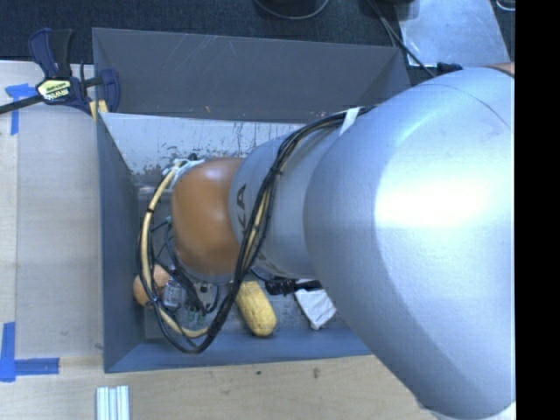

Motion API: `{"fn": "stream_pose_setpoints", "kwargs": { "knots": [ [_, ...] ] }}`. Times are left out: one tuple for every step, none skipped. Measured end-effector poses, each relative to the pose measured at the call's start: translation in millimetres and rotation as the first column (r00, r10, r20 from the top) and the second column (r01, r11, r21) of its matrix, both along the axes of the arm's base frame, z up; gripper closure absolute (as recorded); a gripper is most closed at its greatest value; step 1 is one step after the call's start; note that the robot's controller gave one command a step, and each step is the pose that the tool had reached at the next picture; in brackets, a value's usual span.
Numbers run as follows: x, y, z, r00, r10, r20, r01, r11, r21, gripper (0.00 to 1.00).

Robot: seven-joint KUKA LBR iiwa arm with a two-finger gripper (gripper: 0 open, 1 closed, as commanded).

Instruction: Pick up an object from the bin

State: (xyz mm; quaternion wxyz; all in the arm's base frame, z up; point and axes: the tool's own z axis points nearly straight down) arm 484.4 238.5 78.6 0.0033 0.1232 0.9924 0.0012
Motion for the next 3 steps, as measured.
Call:
{"fn": "stream_pose_setpoints", "kwargs": {
  "knots": [
    [0.0, -0.1, -0.2, 1.0, 0.0, 0.0, 0.0, 1.0, 0.0, 1.0],
    [0.0, -0.1, -0.3, 1.0, 0.0, 0.0, 0.0, 1.0, 0.0, 1.0],
    [0.1, -0.1, -0.3, 1.0, 0.0, 0.001, 0.0, 1.0, 0.0, 1.0]
  ]
}}
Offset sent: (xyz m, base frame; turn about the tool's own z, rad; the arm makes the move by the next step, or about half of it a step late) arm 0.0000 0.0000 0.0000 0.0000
